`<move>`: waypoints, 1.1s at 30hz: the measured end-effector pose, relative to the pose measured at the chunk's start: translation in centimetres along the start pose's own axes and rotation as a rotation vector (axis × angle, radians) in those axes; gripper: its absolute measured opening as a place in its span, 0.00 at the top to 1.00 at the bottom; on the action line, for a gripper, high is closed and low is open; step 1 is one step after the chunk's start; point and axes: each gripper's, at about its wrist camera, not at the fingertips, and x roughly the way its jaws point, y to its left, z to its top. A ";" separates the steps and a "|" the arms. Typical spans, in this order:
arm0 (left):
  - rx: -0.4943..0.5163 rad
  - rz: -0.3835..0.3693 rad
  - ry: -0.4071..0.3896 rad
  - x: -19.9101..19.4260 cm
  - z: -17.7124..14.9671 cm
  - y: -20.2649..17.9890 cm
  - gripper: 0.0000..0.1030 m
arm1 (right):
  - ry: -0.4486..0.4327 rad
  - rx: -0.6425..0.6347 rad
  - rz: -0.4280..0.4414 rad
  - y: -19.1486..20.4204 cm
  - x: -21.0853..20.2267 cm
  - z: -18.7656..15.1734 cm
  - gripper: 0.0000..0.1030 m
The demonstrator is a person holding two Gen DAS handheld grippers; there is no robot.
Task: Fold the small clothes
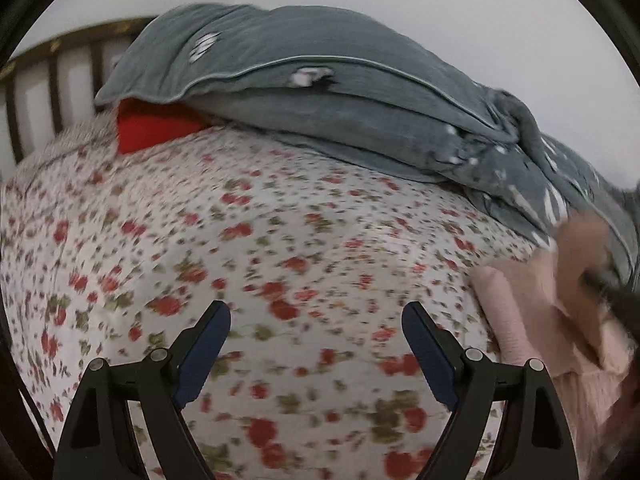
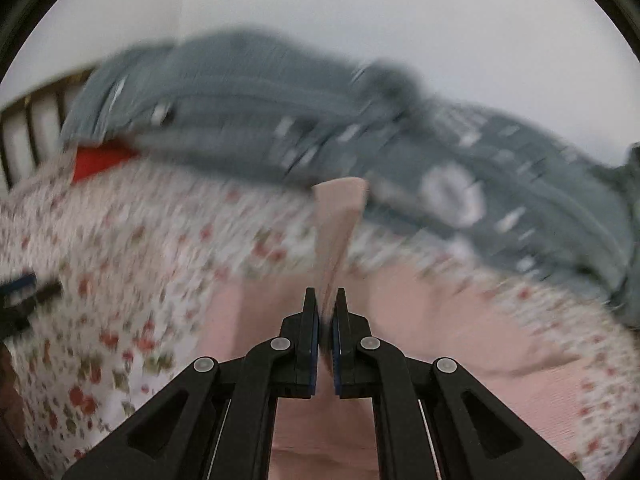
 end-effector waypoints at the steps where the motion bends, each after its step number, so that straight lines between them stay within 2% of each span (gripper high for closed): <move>1: -0.019 -0.005 0.004 0.1 0.0 0.6 0.15 | 0.031 -0.015 0.001 0.7 1.1 -0.8 0.94; 2: -0.031 -0.010 0.005 0.1 -0.1 1.1 0.15 | 0.062 -0.032 0.009 1.3 1.9 -1.7 0.93; 3: -0.038 -0.016 0.005 0.2 -0.1 1.3 0.15 | 0.097 -0.043 0.038 1.7 2.5 -2.5 0.88; 4: -0.035 -0.019 0.005 0.3 -0.1 1.1 0.15 | 0.135 -0.048 0.077 1.8 2.7 -3.0 0.75; 6: -0.022 -0.031 0.005 0.3 -0.2 0.6 0.15 | 0.171 -0.073 0.114 2.1 3.1 -3.4 0.66; 8: -0.001 -0.062 0.005 0.2 -0.2 -0.5 0.15 | 0.123 -0.094 0.109 1.7 1.3 -3.8 0.59; 10: 0.029 -0.122 0.004 -0.1 -0.4 -2.0 0.15 | 0.060 -0.066 0.120 -0.3 -1.6 -4.3 0.41; 13: 0.064 -0.217 0.015 -0.2 -0.8 -4.5 0.15 | 0.001 -0.005 0.119 -4.0 -5.6 -5.0 0.41; 16: 0.085 -0.310 0.034 0.2 -1.0 -7.5 0.16 | -0.038 0.043 0.043 -8.4 -8.8 -6.8 0.41; 20: 0.143 -0.359 0.074 1.8 -1.2 -12.5 0.17 | -0.008 0.130 -0.086 -14.6 -9.6 -9.8 0.40; 21: 0.160 -0.362 0.082 2.1 -1.4 -13.3 0.22 | 0.005 0.158 -0.094 -15.9 -9.4 -10.4 0.40; 24: 0.189 -0.348 0.113 3.4 -2.2 -15.4 0.45 | 0.040 0.259 -0.080 -19.5 -8.5 -12.4 0.40; 26: 0.176 -0.344 0.124 4.2 -2.5 -16.0 0.49 | 0.038 0.306 -0.049 -20.9 -8.2 -13.4 0.40; 30: 0.129 -0.346 0.125 4.7 -2.5 -16.0 0.68 | 0.029 0.345 -0.029 -21.6 -7.7 -14.6 0.40; 33: 0.117 -0.371 0.146 5.2 -2.5 -16.3 0.84 | 0.045 0.324 -0.030 -21.4 -7.5 -14.9 0.40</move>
